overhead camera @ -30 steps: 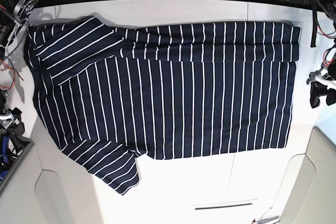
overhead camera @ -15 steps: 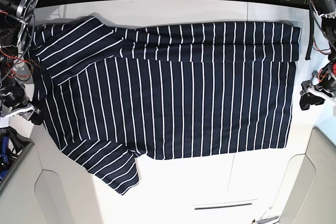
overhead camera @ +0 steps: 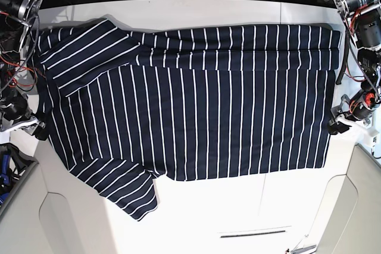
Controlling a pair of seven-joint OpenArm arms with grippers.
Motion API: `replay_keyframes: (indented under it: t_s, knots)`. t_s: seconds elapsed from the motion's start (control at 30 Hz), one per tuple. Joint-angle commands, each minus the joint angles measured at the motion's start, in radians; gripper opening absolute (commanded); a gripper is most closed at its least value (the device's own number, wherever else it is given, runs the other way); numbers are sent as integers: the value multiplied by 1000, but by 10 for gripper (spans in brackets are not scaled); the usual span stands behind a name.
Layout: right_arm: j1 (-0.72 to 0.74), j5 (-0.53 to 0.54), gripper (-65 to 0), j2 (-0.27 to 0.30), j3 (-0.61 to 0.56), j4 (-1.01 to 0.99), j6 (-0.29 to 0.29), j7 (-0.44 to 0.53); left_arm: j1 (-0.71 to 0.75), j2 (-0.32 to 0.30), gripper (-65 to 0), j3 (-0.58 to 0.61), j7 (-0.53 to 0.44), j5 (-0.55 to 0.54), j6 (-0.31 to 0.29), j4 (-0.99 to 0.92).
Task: Fold the T-shirt properly
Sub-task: 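Grasp the shirt's side edges with both grippers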
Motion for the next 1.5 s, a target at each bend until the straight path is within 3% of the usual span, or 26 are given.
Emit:
replay_keyframes:
  t_s: [0.0,0.4,1.17,1.47]
  knots:
    - [23,15,-258,19,3,14,7,23,-35,-24,-233,-4,-24,-10,-4,-6]
    - [23,16,-258,10,3,13,7,27,-77,1,-233,-3,-70,4,-6,-88]
    - [31,17,-258,-105,0,-8,27,27,-83,65,-233,37,-76,26,16,-88]
    - [31,19,-258,-108,-134,-8,35,27,-85,76,-234,53,-76,27,16,-88]
